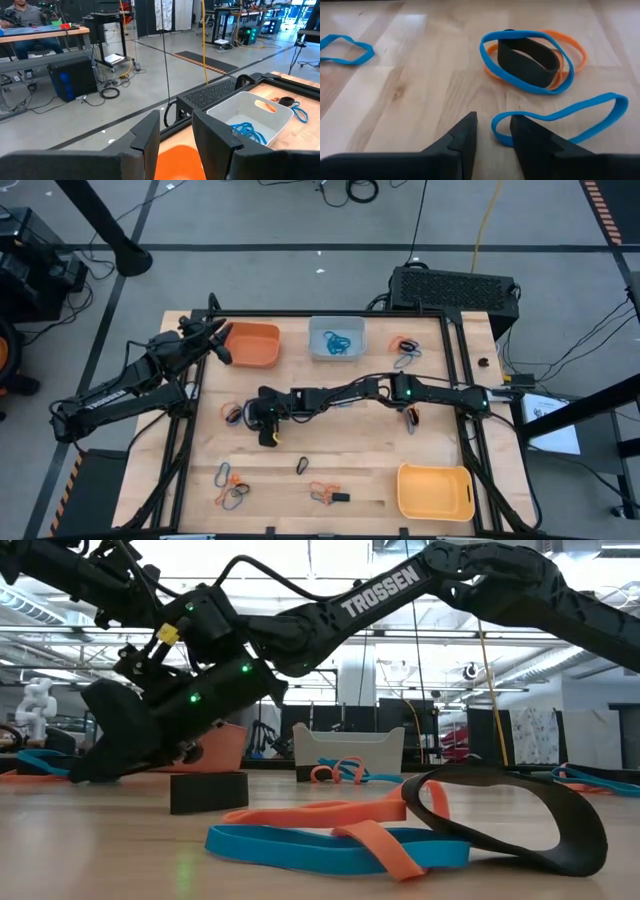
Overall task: Sort rubber bands into baskets
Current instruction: Put the blue rubberband into the gray bin
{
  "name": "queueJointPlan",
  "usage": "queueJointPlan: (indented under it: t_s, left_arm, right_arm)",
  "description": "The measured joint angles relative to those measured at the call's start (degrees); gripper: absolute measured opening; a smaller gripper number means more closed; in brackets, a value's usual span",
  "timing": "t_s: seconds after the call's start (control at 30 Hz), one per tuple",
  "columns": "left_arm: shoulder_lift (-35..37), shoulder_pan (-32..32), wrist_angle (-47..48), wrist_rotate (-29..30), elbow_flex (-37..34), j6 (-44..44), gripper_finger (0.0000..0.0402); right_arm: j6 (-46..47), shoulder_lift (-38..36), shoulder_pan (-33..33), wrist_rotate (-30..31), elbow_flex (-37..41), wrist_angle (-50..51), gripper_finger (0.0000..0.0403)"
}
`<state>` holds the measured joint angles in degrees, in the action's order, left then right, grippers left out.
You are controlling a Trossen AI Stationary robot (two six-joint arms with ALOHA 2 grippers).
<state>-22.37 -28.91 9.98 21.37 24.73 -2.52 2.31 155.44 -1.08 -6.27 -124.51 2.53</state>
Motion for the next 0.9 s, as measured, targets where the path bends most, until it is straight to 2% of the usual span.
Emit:
queueJointPlan:
  t_s: [0.1, 0.2, 0.27, 0.4, 0.8, 0.9]
  left_arm:
    - [0.0, 0.0, 0.0, 0.0, 0.0, 0.0, 0.0123]
    - [0.0, 0.0, 0.0, 0.0, 0.0, 0.0, 0.0123]
    - [0.0, 0.0, 0.0, 0.0, 0.0, 0.0, 0.0123]
    - [0.0, 0.0, 0.0, 0.0, 0.0, 0.0, 0.0123]
    - [0.0, 0.0, 1.6, -0.1, 0.0, -0.1, 0.0123]
    - [0.0, 0.0, 1.7, -2.1, 0.0, -0.3, 0.0123]
  right_arm:
    - [0.0, 0.0, 0.1, 0.4, 0.0, 0.0, 0.0076]
    - [-0.2, 0.1, 0.2, 0.6, 0.1, 0.0, 0.0025]
    - [-0.2, 0.1, 0.2, 0.4, 0.1, 0.4, 0.0008]
    - [-0.7, -1.6, 0.4, 0.2, 0.2, 5.4, 0.0007]
    - [-7.2, -15.1, 3.4, 0.5, 0.3, 38.5, 0.0001]
    - [-8.9, -17.0, 4.8, 0.6, 0.3, 44.8, 0.0001]
